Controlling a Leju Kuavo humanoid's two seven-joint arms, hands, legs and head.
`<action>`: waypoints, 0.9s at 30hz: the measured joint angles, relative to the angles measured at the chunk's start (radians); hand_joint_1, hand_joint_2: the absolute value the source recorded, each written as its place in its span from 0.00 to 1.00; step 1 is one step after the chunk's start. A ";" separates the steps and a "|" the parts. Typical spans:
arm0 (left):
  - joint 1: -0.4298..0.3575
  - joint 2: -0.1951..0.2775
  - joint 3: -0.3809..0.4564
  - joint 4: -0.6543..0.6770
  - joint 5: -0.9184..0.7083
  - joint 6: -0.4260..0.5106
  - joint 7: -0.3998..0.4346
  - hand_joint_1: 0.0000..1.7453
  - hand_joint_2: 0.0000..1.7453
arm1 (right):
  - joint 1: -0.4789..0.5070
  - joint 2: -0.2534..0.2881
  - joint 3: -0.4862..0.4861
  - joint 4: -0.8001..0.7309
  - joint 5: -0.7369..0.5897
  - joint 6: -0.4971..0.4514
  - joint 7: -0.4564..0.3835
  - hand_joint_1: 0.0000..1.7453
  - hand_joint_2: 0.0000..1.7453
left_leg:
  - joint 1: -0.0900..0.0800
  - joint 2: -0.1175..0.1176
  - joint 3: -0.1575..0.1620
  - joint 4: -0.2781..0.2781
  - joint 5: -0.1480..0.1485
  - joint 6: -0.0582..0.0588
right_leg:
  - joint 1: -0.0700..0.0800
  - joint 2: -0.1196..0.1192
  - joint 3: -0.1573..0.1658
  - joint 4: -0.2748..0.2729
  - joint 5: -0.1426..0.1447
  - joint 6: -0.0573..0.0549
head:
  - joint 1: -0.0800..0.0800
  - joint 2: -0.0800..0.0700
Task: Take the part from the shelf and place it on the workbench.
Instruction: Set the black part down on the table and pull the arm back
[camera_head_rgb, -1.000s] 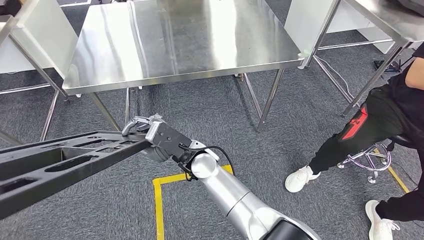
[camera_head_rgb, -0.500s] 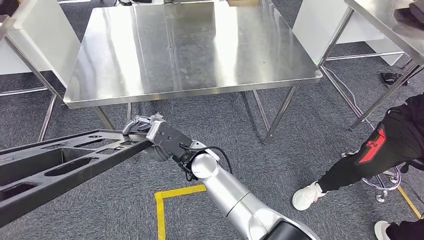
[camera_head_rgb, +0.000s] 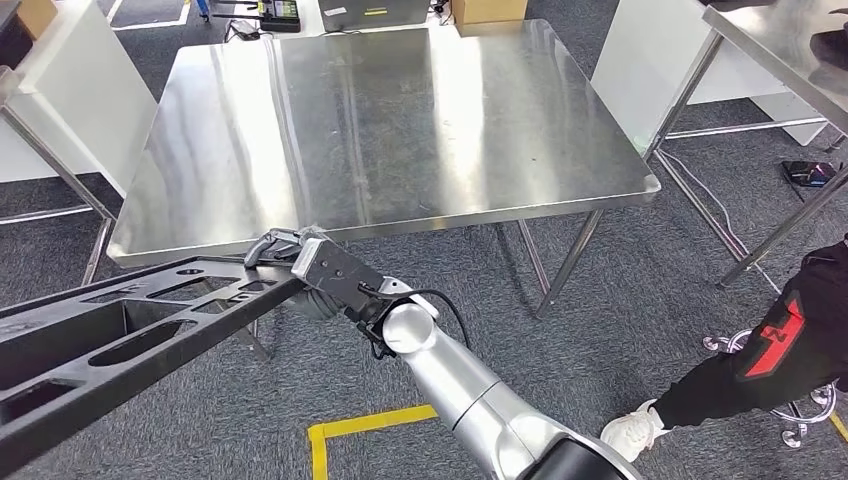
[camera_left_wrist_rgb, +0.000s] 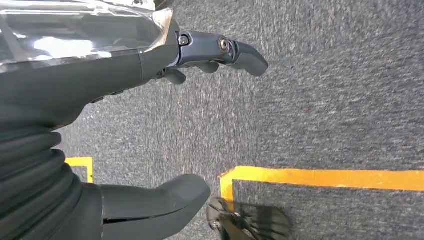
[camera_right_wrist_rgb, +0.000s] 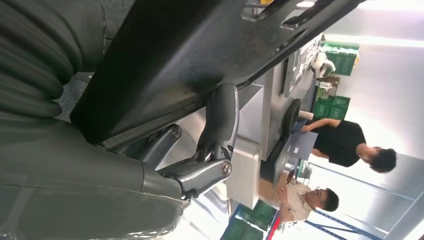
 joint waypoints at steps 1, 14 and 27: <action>0.002 0.001 0.000 0.000 0.000 0.000 0.000 0.00 1.00 | 0.001 0.000 0.000 0.000 0.000 0.000 0.001 1.00 1.00 | 0.003 0.001 -0.041 0.031 -0.030 -0.007 | -0.002 0.002 0.013 0.000 -0.013 0.001 | 0.000 0.000; 0.009 0.007 0.004 0.000 0.002 -0.004 -0.008 0.00 1.00 | -0.010 0.007 0.004 0.002 -0.001 -0.001 0.013 1.00 1.00 | 0.014 0.011 -0.003 -0.235 0.145 0.033 | -0.009 -0.002 0.053 0.158 -0.119 0.067 | 0.005 0.000; 0.012 0.008 0.012 0.000 0.005 -0.008 -0.013 0.00 1.00 | -0.012 0.002 0.011 0.008 -0.004 0.000 0.016 1.00 1.00 | 0.015 0.001 0.146 -0.195 0.023 -0.002 | -0.001 -0.013 -0.083 0.031 0.037 0.034 | 0.005 0.000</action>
